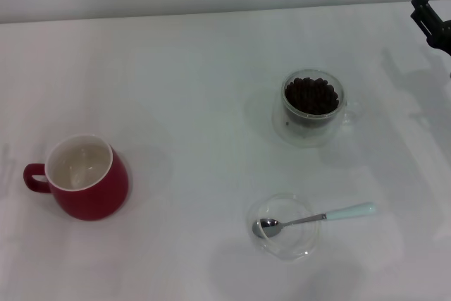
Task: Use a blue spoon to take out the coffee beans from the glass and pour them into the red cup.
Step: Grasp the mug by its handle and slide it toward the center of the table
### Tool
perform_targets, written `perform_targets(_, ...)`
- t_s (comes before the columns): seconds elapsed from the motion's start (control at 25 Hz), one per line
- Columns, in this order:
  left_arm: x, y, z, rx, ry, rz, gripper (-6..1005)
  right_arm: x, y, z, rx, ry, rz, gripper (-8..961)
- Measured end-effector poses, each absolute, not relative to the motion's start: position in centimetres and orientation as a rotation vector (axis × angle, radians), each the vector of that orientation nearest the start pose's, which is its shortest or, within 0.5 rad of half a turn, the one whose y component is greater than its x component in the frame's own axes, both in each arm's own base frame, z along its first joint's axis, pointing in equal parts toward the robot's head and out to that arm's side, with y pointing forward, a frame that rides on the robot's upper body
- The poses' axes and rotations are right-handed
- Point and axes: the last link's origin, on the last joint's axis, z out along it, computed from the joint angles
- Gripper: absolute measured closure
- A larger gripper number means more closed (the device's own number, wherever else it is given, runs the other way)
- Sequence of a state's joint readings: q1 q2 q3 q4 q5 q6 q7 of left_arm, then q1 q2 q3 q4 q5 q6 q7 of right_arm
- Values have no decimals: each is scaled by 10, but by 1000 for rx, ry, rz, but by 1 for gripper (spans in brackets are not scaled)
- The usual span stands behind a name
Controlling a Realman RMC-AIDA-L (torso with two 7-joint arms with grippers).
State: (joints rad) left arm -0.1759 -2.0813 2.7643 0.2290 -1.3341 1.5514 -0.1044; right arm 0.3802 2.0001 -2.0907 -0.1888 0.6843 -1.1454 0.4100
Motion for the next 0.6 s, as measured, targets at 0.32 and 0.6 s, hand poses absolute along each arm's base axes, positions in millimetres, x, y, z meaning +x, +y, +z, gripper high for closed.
perform_targets(0.32,-350,224,-3,-1386,-505,-807,167,359,327,32,-1470,700,828,83)
perform_targets(0.6,-353,218,-4,-1372,-537,-824,168,364,325,38,-1435,706,824,84)
